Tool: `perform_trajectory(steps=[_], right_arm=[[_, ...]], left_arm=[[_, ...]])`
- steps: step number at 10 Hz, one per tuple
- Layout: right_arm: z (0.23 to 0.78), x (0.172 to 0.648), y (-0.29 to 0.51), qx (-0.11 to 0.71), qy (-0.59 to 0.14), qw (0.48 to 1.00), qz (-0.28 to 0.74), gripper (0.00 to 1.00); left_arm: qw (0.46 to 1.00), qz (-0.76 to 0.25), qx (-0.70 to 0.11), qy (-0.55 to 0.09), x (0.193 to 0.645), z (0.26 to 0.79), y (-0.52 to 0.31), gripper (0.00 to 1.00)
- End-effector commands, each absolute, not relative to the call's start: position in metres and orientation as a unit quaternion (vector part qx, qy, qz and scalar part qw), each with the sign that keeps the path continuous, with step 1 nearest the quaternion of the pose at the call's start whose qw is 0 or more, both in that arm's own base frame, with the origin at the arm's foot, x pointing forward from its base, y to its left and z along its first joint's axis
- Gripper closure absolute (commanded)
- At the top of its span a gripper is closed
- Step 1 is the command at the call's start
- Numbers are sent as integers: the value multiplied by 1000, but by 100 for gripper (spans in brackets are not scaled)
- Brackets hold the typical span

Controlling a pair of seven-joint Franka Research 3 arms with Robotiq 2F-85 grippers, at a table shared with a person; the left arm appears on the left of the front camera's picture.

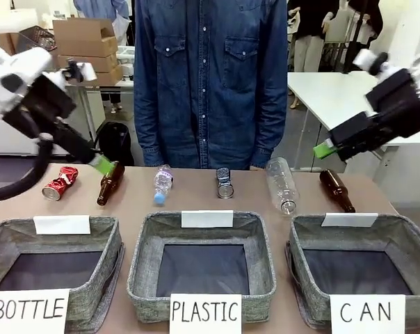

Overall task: Sort the can waste into the basket.
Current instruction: Pick up the can waste from the table and place it in the right Fabric basket.

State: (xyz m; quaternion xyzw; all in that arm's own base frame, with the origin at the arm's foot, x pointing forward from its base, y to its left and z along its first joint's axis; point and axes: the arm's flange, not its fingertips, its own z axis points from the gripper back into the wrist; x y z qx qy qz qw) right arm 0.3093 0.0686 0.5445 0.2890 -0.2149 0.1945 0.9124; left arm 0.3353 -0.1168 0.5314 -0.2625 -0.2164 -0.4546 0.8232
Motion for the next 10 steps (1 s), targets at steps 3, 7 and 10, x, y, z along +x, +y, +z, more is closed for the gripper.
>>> perform_trajectory(steps=[3, 7, 10], right_arm=[[525, 309, -15, 623, -99, 773, -68, 0], [512, 307, -33, 622, -159, 761, -90, 0], [523, 313, -56, 641, -115, 756, -69, 0]], left_arm=[[710, -393, -558, -175, 365, 520, -28, 0], [645, -259, -661, -282, 357, 504, 35, 0], [639, -272, -669, -264, 363, 504, 44, 0]])
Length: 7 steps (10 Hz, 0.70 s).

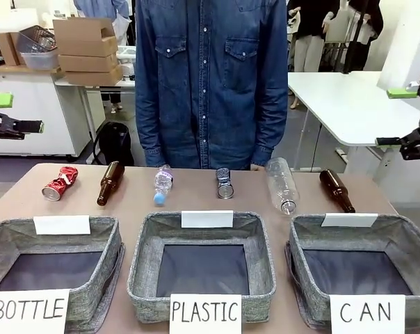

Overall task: Sort the can waste into the basket.
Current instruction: Pick up the can waste from the table and place it in the right Fabric basket.

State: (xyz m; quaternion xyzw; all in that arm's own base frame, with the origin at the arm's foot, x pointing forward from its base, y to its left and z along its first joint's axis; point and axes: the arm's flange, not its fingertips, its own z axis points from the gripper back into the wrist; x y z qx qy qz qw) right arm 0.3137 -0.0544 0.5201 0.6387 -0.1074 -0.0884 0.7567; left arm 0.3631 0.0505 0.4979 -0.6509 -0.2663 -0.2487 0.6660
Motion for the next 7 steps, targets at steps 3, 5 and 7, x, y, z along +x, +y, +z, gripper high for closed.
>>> perform_trajectory(steps=[3, 5, 7], right_arm=[[523, 313, -56, 641, -115, 756, -69, 0], [523, 313, -56, 641, -115, 756, -69, 0], [521, 307, -56, 635, -104, 761, -82, 0]], left_arm=[[639, -272, -669, -264, 363, 504, 44, 0], [639, -272, -669, -264, 363, 504, 44, 0], [639, -272, -669, -264, 363, 504, 44, 0]])
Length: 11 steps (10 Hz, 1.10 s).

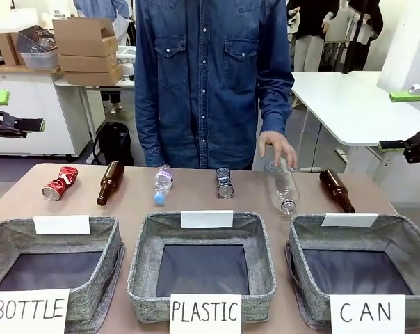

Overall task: Sort the can waste into the basket.
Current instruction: Pick up the can waste from the table and place it in the right Fabric basket.

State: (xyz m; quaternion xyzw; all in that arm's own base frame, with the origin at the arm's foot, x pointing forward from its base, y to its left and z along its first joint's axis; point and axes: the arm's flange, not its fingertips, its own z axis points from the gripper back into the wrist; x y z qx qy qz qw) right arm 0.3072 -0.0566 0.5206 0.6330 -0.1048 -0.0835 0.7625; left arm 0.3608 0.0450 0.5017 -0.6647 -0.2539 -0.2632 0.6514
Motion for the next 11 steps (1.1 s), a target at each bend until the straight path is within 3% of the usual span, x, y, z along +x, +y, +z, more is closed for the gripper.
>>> perform_trajectory(steps=[1, 2, 4, 7, 9, 11], right_arm=[[526, 319, -36, 570, -88, 814, -68, 0], [538, 351, 2, 508, -55, 859, -32, 0], [551, 405, 66, 432, -12, 901, 32, 0], [560, 350, -10, 452, 7, 892, 6, 0], [559, 291, -47, 456, -65, 888, -5, 0], [550, 273, -54, 440, -107, 890, -55, 0]], left_arm=[[639, -272, -669, -264, 363, 504, 44, 0], [639, -272, -669, -264, 363, 504, 44, 0], [639, -272, -669, -264, 363, 504, 44, 0], [639, -272, -669, -264, 363, 504, 44, 0], [639, -272, -669, -264, 363, 504, 44, 0], [639, -272, -669, -264, 363, 504, 44, 0]])
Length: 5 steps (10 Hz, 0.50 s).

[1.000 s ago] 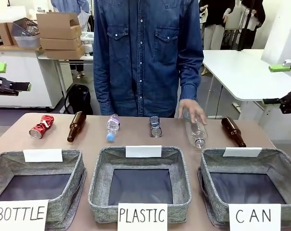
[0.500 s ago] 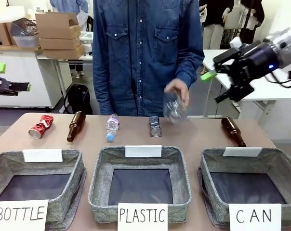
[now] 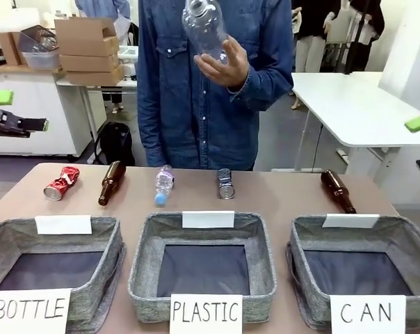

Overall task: Sort the can waste into the basket.
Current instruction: Pick up the can waste from the table and place it in the right Fabric basket.

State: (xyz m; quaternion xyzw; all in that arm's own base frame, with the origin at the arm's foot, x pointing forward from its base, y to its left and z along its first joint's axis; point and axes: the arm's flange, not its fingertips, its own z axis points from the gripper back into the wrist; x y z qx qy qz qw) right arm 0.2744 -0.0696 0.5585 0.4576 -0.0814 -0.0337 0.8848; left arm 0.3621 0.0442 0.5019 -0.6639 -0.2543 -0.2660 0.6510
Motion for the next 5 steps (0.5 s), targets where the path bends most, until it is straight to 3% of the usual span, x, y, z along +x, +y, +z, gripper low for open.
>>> perform_trajectory(steps=[1, 3, 5], right_arm=[[550, 280, -46, 416, -115, 899, -70, 0], [556, 310, -13, 396, -124, 910, -24, 0], [560, 347, 19, 376, -86, 922, 22, 0]], left_arm=[[639, -272, -669, -264, 363, 504, 44, 0], [639, -272, -669, -264, 363, 504, 44, 0], [639, -272, -669, -264, 363, 504, 44, 0]])
